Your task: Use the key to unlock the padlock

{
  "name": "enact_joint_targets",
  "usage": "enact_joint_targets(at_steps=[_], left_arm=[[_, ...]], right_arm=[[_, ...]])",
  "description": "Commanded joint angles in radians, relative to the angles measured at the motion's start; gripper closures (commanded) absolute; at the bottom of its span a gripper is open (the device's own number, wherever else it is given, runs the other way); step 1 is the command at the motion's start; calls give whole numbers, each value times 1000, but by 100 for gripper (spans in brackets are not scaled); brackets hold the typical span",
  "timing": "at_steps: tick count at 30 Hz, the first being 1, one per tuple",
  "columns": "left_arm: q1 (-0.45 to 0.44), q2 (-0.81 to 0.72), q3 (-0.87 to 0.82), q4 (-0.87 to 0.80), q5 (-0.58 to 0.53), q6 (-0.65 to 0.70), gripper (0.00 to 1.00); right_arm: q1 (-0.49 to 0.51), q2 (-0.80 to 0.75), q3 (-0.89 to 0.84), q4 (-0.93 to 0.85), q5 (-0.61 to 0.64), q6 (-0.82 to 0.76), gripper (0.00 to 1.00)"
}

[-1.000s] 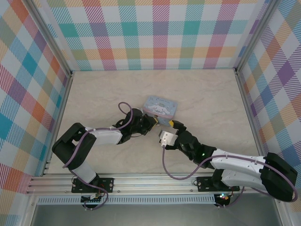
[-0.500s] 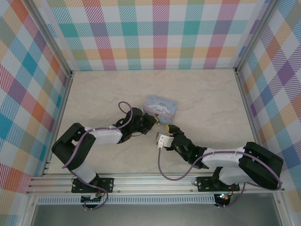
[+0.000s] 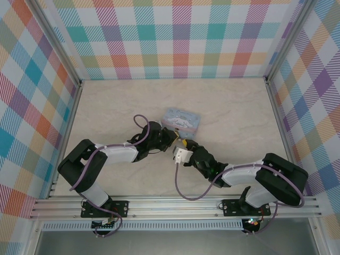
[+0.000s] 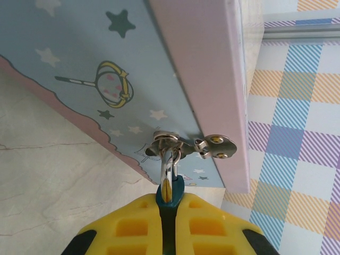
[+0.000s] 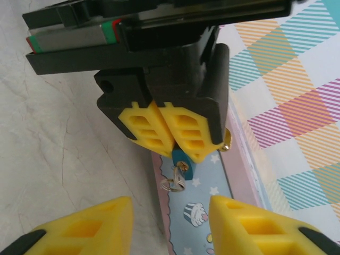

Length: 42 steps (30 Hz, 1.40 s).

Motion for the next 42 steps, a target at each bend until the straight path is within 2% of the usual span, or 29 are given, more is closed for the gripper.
enact_joint_targets(at_steps=[1, 6, 14, 19, 42], left_arm=[[-13, -33, 30, 30, -10, -9, 100], [-15, -31, 33, 30, -7, -9, 100], [-19, -23, 34, 33, -8, -10, 100], [-17, -18, 38, 33, -2, -10, 100], [-19, -15, 40, 30, 9, -12, 100]], right_arm=[[-9, 26, 39, 78, -20, 17, 60], [-15, 58, 50, 110, -6, 23, 65], [-30, 81, 57, 113, -7, 43, 78], [-35, 92, 60, 110, -5, 51, 81], [-47, 164, 80, 182, 31, 52, 83]])
